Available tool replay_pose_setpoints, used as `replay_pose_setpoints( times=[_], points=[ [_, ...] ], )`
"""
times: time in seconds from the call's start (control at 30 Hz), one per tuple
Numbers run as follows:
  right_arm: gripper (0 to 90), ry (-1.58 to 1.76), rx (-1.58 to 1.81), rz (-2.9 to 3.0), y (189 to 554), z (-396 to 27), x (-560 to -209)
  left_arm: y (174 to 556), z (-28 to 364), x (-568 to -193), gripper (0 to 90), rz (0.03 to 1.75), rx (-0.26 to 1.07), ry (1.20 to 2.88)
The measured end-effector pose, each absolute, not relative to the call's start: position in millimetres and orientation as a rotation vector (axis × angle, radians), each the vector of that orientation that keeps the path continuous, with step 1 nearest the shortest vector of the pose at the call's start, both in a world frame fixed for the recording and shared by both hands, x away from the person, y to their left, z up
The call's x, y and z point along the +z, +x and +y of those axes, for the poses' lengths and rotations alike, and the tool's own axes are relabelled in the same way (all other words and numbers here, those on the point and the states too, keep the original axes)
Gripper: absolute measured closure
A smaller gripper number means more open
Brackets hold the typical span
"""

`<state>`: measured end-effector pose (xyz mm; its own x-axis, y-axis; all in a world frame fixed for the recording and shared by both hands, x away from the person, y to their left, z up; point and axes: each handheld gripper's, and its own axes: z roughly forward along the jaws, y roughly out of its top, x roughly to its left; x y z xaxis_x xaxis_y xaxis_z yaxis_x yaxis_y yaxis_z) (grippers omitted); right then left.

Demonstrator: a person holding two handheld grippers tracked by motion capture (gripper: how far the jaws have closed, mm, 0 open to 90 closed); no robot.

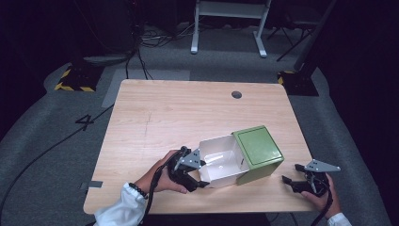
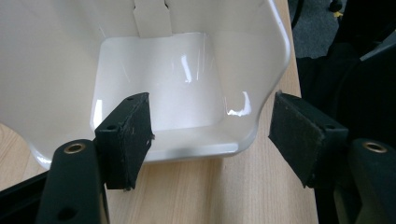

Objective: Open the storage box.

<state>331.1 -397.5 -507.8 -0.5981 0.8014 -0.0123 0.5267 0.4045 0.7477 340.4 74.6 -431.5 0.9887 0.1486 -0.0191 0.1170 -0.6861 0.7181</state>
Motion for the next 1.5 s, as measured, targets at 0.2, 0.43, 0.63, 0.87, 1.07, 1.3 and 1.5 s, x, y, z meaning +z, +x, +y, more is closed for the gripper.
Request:
replay_pose_setpoints(
  times=[0.2,0.43,0.63,0.87,1.07,1.3,1.5],
  points=[
    [18.1,1.144,1.024,2.296,331.1,-397.4,-507.8,339.6,84.5,-425.6,29.7,0.202,0.07,2.32],
    [18.1,1.144,1.023,2.296,331.1,-397.4,-507.8,339.7,99.9,-421.5,29.7,0.249,0.133,2.323],
    [18.1,1.144,1.023,2.296,331.1,-397.4,-507.8,341.7,116.7,-421.6,29.1,0.305,0.189,2.319],
    [18.1,1.144,1.023,2.296,331.1,-397.4,-507.8,343.7,138.3,-426.8,25.1,0.403,0.257,2.324],
    [18.1,1.144,1.023,2.296,331.1,-397.4,-507.8,343.1,158.0,-435.8,19.6,0.482,0.333,2.32],
    [18.1,1.146,1.022,2.295,331.2,-397.4,-507.8,341.2,179.8,-448.3,17.6,0.573,0.415,2.323],
    [18.1,1.146,1.022,2.295,331.3,-397.4,-507.8,338.6,201.3,-458.9,17.6,0.664,0.445,2.323]
  ],
)
